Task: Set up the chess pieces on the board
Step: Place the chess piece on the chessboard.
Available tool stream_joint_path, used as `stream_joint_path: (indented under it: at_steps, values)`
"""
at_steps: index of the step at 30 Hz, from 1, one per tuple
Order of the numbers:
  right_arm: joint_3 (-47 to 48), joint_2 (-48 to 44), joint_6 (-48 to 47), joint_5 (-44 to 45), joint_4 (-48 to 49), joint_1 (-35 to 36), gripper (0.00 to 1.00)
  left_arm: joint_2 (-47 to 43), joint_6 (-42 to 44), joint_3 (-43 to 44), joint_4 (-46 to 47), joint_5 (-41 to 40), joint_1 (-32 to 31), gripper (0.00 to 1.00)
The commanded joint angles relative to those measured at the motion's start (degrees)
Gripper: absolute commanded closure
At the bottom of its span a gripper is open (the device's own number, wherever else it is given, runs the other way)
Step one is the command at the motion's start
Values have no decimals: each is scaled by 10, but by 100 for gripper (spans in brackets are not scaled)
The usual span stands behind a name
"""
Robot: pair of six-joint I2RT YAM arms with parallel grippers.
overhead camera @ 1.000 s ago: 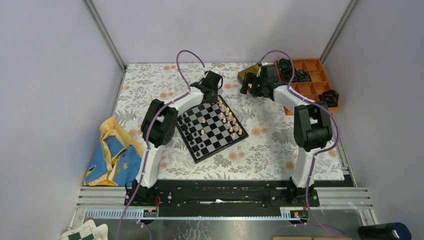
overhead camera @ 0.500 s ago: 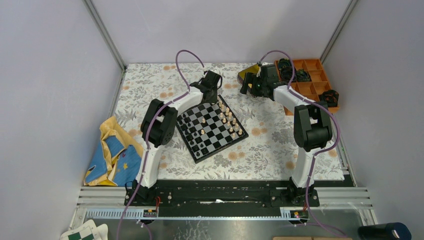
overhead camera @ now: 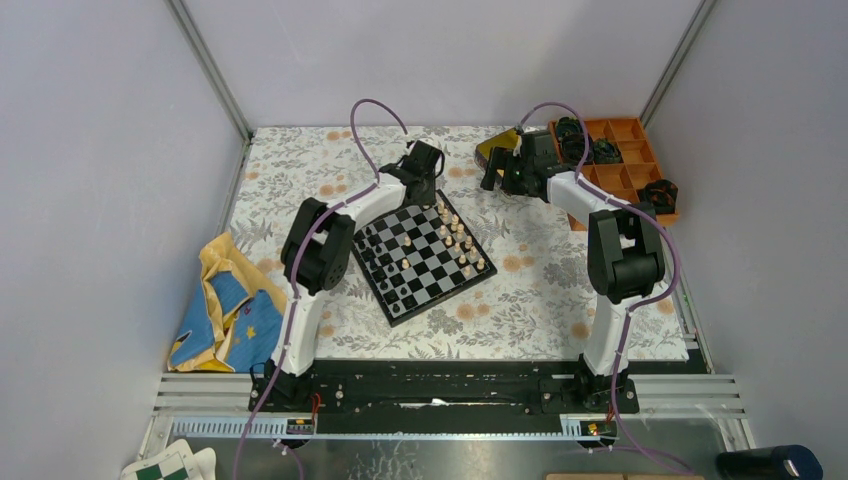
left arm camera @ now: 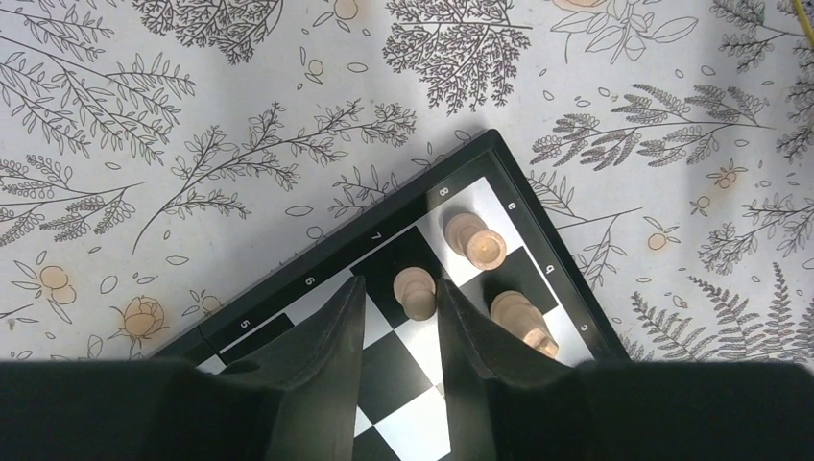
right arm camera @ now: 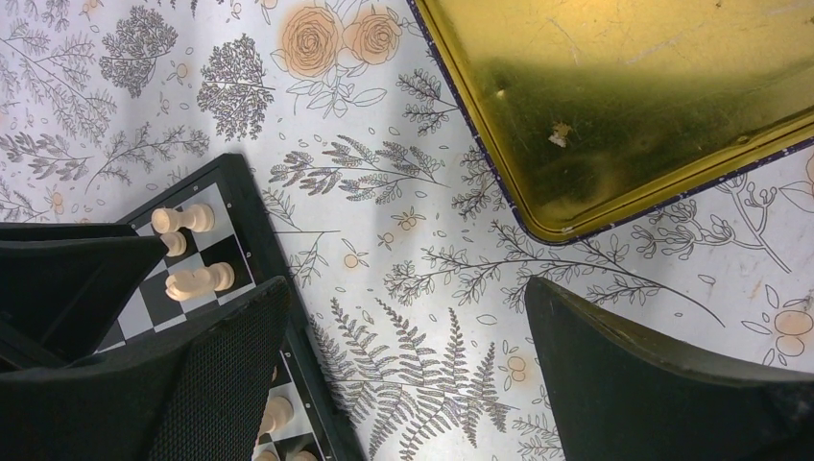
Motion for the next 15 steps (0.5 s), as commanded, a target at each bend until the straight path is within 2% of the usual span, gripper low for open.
stream_joint_path:
  at_steps: [1, 8, 15]
  values:
    - [1, -42, -8, 6, -3, -4, 0, -41, -4, -5, 24, -14, 5, 59]
    - [-9, -53, -11, 7, -2, -3, 0, -90, -12, -26, 23, -3, 3, 57]
    - [-32, -67, -11, 9, 6, -3, 0, -190, -18, -134, 10, 6, -20, 54]
